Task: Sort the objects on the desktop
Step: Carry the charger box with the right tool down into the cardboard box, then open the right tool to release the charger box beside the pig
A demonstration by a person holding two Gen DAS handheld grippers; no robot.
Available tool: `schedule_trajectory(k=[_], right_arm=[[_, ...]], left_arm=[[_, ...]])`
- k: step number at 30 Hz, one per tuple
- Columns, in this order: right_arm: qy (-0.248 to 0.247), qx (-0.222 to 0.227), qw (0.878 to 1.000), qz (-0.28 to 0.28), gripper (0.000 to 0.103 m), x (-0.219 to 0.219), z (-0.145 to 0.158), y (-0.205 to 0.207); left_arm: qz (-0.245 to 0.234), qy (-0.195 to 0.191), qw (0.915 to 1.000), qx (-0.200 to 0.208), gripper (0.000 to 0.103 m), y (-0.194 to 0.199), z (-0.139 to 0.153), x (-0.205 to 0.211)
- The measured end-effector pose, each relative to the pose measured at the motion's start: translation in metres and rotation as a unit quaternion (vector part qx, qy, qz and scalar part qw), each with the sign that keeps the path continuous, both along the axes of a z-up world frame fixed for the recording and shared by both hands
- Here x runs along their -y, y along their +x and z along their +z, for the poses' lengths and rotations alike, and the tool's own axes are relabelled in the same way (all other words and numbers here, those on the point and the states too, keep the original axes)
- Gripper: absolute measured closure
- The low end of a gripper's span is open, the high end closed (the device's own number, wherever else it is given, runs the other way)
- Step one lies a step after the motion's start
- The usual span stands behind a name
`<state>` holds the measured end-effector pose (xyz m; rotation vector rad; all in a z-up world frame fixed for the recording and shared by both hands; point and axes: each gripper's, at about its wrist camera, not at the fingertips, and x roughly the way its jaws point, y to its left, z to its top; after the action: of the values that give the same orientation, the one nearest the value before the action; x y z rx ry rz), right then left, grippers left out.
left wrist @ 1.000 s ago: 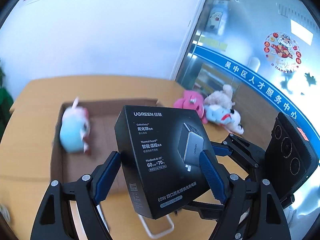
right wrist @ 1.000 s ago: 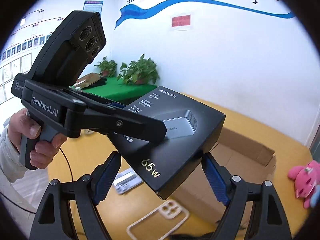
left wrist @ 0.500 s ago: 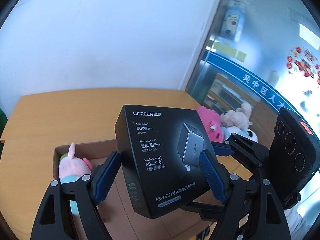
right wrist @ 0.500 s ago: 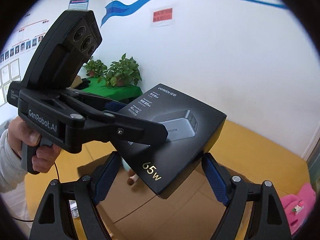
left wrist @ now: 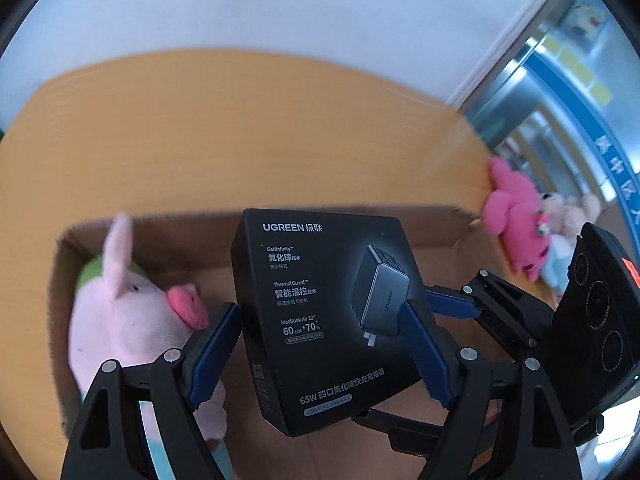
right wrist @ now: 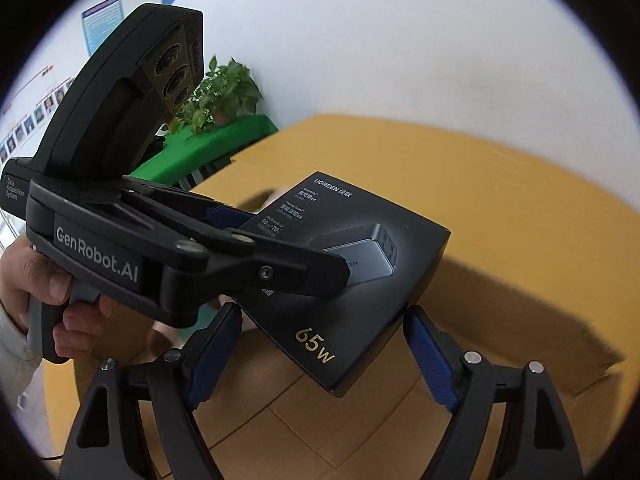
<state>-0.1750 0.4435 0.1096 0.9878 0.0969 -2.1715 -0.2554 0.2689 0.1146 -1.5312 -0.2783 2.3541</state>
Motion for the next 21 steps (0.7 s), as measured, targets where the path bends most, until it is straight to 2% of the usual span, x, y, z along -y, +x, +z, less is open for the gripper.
schedule_trajectory(k=[2, 4, 7, 8, 10, 13, 15, 18, 21], right_arm=[[-0.007, 0.026, 1.0, -0.002, 0.02, 0.0, -0.026, -0.002], [-0.013, 0.048, 0.999, -0.006, 0.021, 0.0, -0.043, -0.004], [-0.017, 0.061, 0.998, -0.012, 0.021, 0.002, -0.053, -0.036], [-0.015, 0.061, 0.998, -0.014, 0.023, 0.006, -0.052, -0.027], [-0.005, 0.062, 0.998, -0.016, 0.024, 0.008, -0.054, -0.026], [0.016, 0.067, 0.997, -0.02, 0.024, 0.009, -0.062, -0.026], [0.018, 0.076, 0.997, -0.026, 0.024, 0.006, -0.071, -0.03], [0.028, 0.067, 0.997, -0.035, 0.024, 0.002, -0.054, -0.015], [0.039, 0.041, 0.996, -0.069, 0.023, -0.008, -0.027, 0.01]], left_arm=[[0.001, -0.017, 0.9993, 0.032, 0.024, -0.009, -0.023, -0.003], [-0.008, -0.048, 0.998, 0.04, 0.024, -0.007, -0.033, -0.011], [-0.009, -0.078, 0.9957, 0.049, 0.021, -0.008, -0.036, -0.02], [-0.008, -0.085, 0.9951, 0.05, 0.02, -0.008, -0.036, -0.021], [-0.011, -0.089, 0.9947, 0.051, 0.018, -0.005, -0.037, -0.02], [0.0, -0.071, 0.9967, 0.038, 0.018, 0.001, -0.026, -0.012], [0.013, -0.073, 0.9971, 0.015, 0.018, 0.01, -0.012, -0.004], [0.025, -0.092, 0.9934, -0.063, 0.018, 0.035, 0.026, 0.002], [0.049, -0.117, 0.9778, -0.167, 0.017, 0.084, 0.068, 0.008]])
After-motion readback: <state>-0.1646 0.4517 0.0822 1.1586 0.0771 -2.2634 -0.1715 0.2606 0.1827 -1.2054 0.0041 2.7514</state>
